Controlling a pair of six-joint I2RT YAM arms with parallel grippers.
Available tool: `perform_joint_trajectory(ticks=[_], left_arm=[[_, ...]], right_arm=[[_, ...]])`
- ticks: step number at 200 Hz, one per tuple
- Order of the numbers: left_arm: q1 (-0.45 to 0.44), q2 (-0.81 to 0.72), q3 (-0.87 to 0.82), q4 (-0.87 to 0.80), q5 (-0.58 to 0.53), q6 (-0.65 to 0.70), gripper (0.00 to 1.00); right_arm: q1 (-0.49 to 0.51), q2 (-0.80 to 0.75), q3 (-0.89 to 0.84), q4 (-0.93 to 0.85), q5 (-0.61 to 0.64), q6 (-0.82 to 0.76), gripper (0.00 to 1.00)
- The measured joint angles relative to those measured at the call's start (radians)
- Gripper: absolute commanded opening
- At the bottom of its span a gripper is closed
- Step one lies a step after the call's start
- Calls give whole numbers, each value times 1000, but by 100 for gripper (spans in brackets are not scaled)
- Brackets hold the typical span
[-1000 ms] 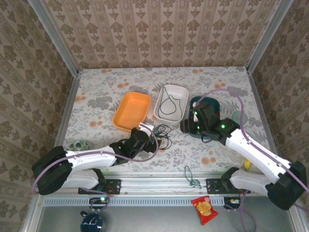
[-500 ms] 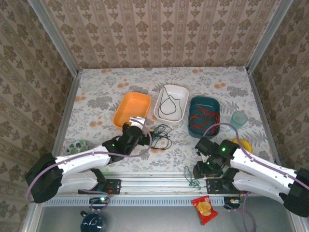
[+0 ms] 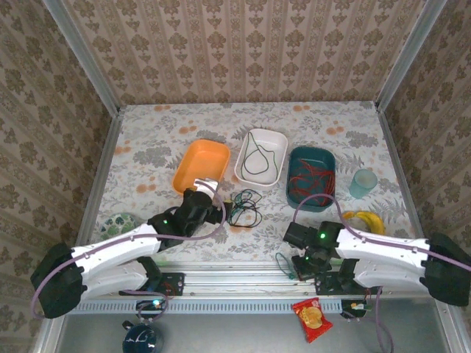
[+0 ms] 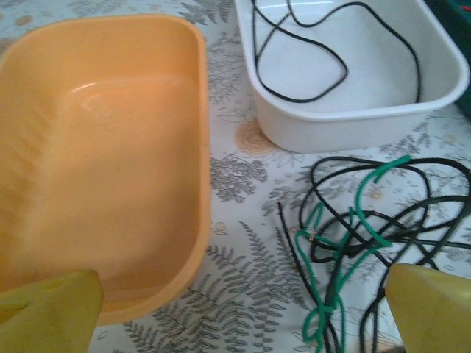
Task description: Untangle the cables
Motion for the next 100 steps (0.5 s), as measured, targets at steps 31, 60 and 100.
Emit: perform_joint_trajectory(ticks=[31,60,100], left_arm=[[4,27,36,-2,151,36,99],[21,74,145,-13,325,95,98],[66,170,307,0,560,135,96]], right_arm=[[-9,-156,51,-23,50,-6,0],[-53,-247,234,-39,85,-84,0],[-318,-163,393,66,36,-227,0]])
